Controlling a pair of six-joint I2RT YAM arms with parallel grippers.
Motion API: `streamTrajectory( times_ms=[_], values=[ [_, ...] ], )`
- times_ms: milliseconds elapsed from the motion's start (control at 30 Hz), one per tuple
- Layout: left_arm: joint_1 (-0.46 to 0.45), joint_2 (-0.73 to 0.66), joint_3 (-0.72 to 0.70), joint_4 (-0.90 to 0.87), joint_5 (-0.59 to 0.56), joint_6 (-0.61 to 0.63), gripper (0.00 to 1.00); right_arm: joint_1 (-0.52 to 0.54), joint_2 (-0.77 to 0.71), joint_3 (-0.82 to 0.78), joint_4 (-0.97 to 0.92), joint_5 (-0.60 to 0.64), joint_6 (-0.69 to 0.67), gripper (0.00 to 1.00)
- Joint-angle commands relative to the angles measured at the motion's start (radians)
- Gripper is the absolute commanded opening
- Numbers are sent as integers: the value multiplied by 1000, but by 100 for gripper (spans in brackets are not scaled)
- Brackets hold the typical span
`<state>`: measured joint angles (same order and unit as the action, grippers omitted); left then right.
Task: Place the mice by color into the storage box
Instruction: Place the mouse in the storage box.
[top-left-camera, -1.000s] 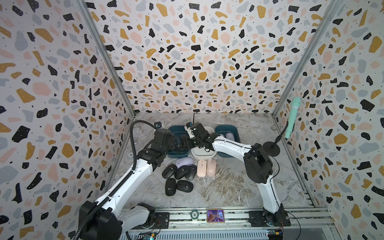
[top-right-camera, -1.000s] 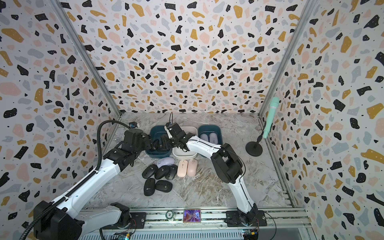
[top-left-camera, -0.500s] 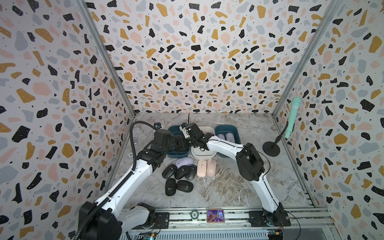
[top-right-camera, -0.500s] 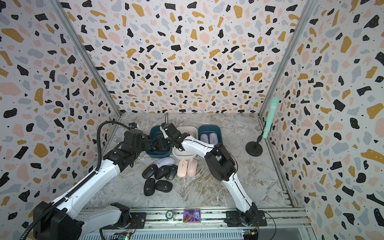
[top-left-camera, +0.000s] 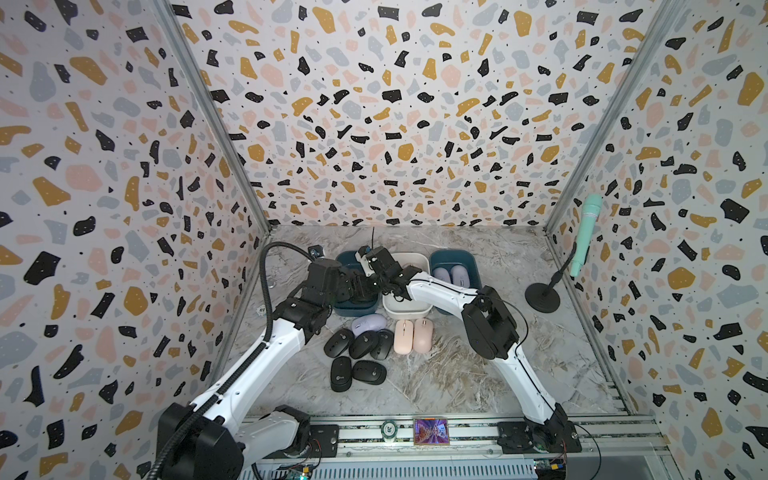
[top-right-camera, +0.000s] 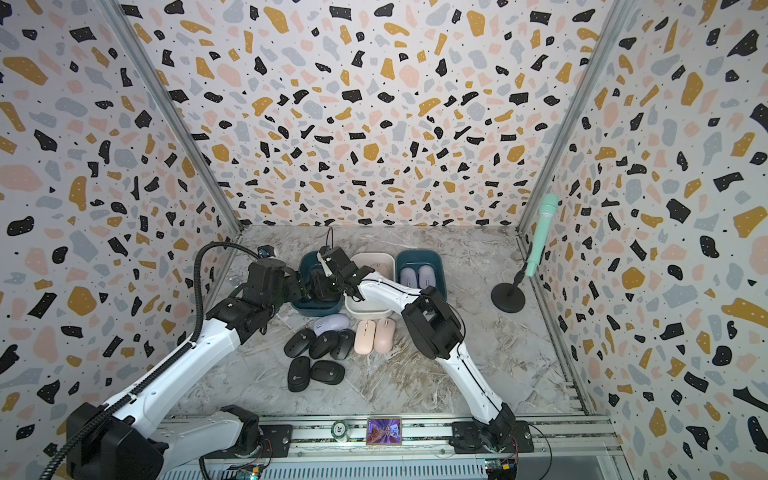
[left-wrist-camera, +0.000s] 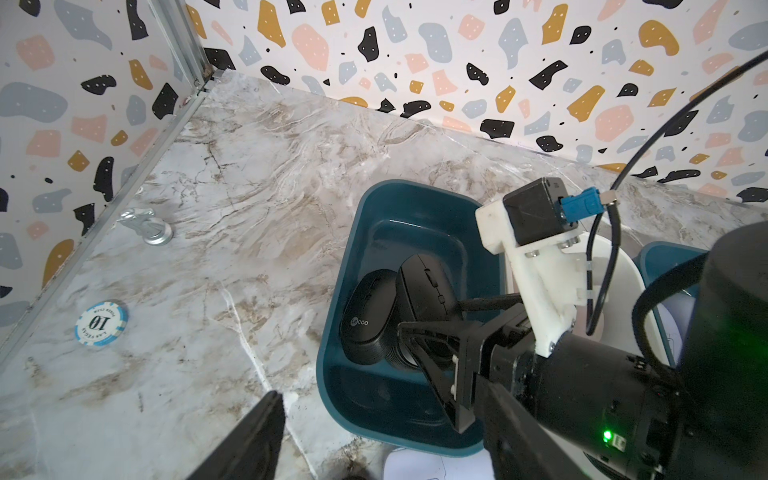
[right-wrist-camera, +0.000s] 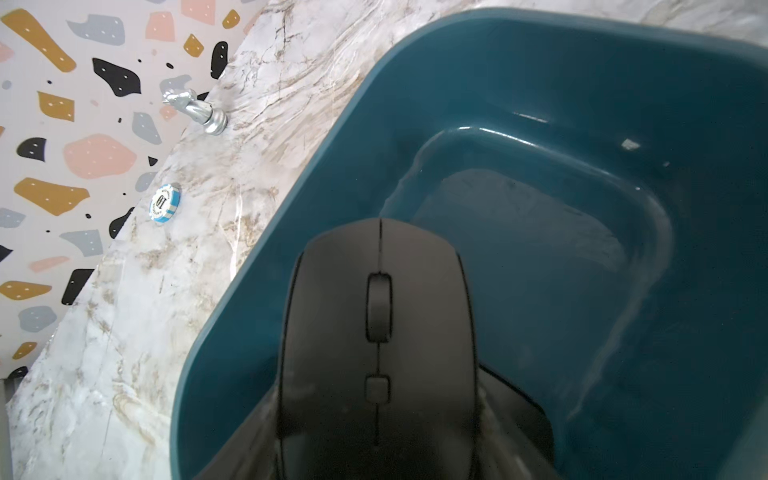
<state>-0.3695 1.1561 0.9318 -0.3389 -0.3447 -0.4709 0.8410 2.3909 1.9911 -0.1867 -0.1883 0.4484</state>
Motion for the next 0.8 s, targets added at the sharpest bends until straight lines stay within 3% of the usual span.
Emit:
streamTrajectory(
  times_ms=[0, 267, 500, 767],
  values=[
    [5, -25, -14, -9, 7, 9, 75, -6, -11, 35, -14, 13, 10, 61],
    [6, -50, -15, -28, -11, 17, 75, -6, -4, 47, -8, 11, 16, 69],
    [5, -56, -17, -29, -10, 11, 75, -8, -12, 55, -14, 12, 16, 69],
    [5, -59, -24, -28, -1, 11, 75, -8, -162, -28, 35, 31, -6, 69]
  ],
)
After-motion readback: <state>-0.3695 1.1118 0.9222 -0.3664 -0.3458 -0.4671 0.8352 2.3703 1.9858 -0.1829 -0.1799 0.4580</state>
